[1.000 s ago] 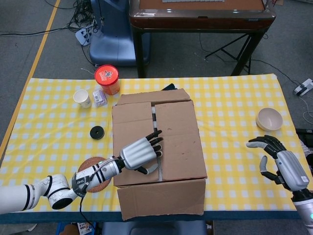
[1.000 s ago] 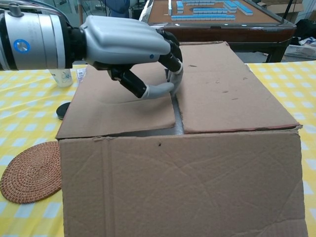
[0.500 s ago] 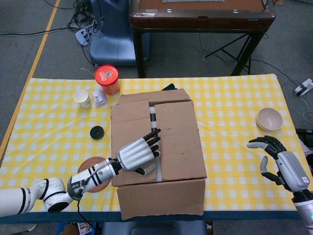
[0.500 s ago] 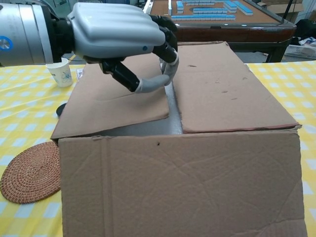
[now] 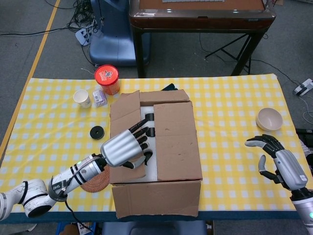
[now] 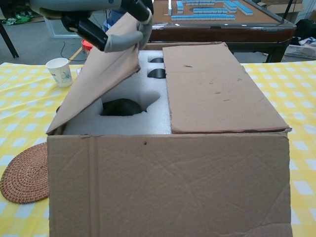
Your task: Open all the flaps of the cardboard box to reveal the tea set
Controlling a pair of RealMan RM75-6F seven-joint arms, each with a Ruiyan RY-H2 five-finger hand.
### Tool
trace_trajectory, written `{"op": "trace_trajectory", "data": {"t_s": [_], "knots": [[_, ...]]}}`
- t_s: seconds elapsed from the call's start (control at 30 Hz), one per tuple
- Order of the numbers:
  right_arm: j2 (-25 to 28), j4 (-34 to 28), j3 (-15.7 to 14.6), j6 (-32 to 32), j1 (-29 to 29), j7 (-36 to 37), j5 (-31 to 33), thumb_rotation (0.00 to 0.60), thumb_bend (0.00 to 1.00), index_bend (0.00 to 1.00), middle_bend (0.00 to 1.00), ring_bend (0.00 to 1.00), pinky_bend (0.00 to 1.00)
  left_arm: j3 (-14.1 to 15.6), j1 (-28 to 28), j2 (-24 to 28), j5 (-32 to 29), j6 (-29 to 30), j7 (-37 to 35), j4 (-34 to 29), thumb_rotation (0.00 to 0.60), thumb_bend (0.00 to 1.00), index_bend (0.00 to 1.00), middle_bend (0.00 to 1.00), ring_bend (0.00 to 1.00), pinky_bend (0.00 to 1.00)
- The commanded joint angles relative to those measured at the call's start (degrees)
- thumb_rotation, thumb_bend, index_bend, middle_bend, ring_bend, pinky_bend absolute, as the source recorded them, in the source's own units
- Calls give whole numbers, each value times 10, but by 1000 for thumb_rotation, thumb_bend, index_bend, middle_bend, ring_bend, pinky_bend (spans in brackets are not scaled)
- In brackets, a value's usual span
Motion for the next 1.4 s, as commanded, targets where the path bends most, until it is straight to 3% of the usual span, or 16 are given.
{"op": "trace_trajectory", "data": {"t_s": [0.03, 0.37, 1.4], "knots": [[0, 0, 0, 0, 1, 3, -2, 600, 765, 276, 247, 157, 93, -6, 10, 26, 9, 13, -6, -21, 152, 547, 530, 416, 180, 0], [2, 3, 1, 2, 2, 13, -6, 600, 765, 276, 247, 157, 93, -15, 39, 98, 22, 38, -24, -56, 152, 547, 529, 416, 180, 0], [-3, 2, 5, -10, 13, 9, -7, 600, 765, 275, 246, 157, 93, -5, 138, 213, 51, 86, -101, -23, 150, 547, 529, 416, 177, 0]]}}
